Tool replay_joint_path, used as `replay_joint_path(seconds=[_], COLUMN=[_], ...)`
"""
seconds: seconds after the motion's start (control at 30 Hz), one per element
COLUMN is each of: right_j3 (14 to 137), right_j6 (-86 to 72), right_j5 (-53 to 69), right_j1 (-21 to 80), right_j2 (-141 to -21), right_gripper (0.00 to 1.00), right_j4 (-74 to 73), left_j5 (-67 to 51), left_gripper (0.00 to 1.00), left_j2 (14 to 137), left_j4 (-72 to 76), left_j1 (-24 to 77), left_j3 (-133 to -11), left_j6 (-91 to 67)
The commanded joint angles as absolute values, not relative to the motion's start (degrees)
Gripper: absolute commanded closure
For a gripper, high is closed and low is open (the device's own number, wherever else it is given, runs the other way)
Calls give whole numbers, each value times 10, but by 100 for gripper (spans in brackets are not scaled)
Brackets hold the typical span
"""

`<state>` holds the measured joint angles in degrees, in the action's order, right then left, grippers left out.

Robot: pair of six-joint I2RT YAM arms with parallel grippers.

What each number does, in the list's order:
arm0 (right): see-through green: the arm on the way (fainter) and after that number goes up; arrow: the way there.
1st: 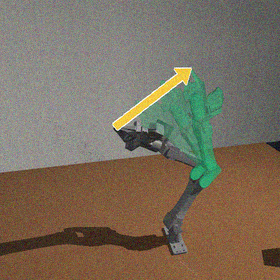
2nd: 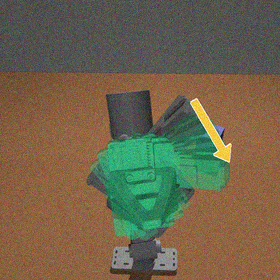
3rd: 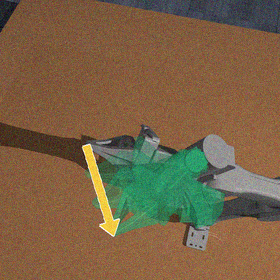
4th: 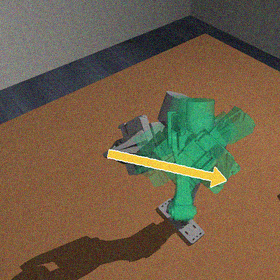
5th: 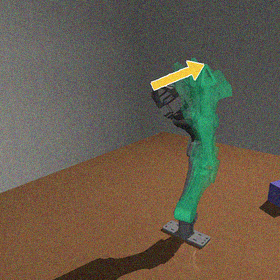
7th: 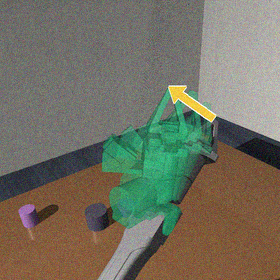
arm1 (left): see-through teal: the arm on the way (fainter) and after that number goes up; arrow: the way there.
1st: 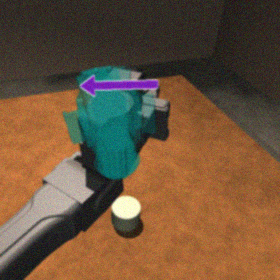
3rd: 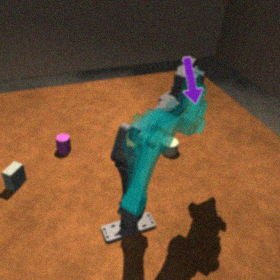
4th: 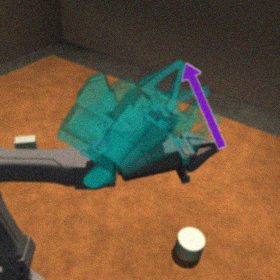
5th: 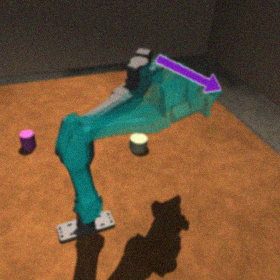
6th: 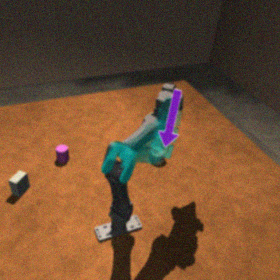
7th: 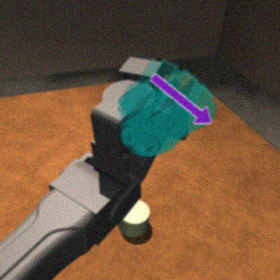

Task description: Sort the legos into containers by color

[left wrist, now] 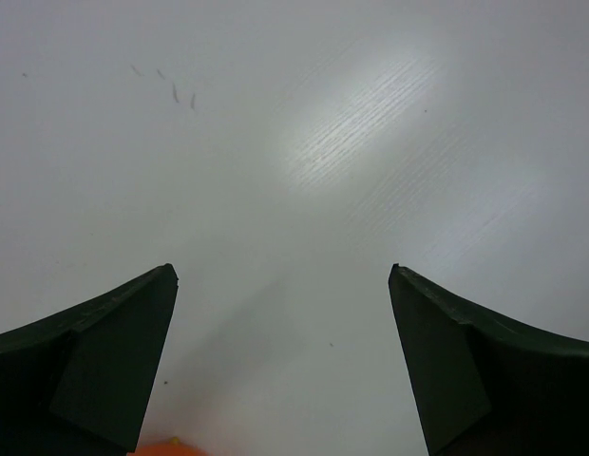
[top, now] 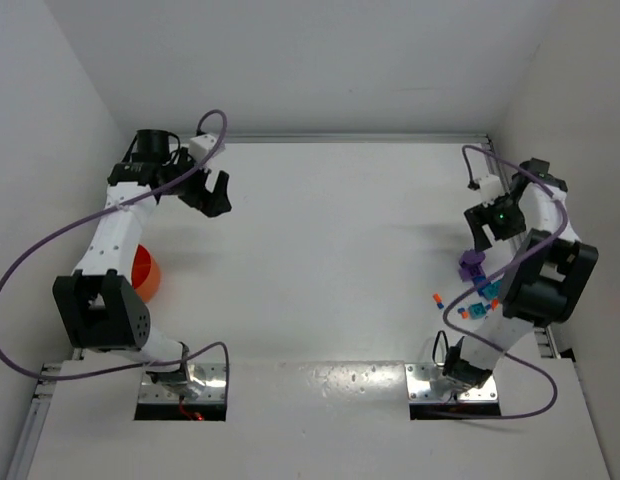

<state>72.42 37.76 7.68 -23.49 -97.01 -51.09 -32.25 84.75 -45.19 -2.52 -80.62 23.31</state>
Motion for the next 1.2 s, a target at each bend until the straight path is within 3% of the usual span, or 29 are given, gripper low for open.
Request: replay_joint_path(seconds=[0.0,0.13,0.37,1.17], right_j3=[836,1016,875,829], right_j6=[491,504,524,473], right_j5=[104,102,35,103], right_j1=[-264,-283,-278,-161], right_j2=[-1046,-1195,-1149,-1201], right_gripper=[26,43,59,59], right_j4=[-532,-692,-599,-538], left_j5=[-338,-344,-344,-323], left_gripper=[0,0,0,0], left_j2=[872,897,909,881], left_j4=[-432,-420,-390,-358], left_j1=[-16,-11,-11,-16], left_j3=[-837,-843,-838,-777], left_j6=[209,204,186,171])
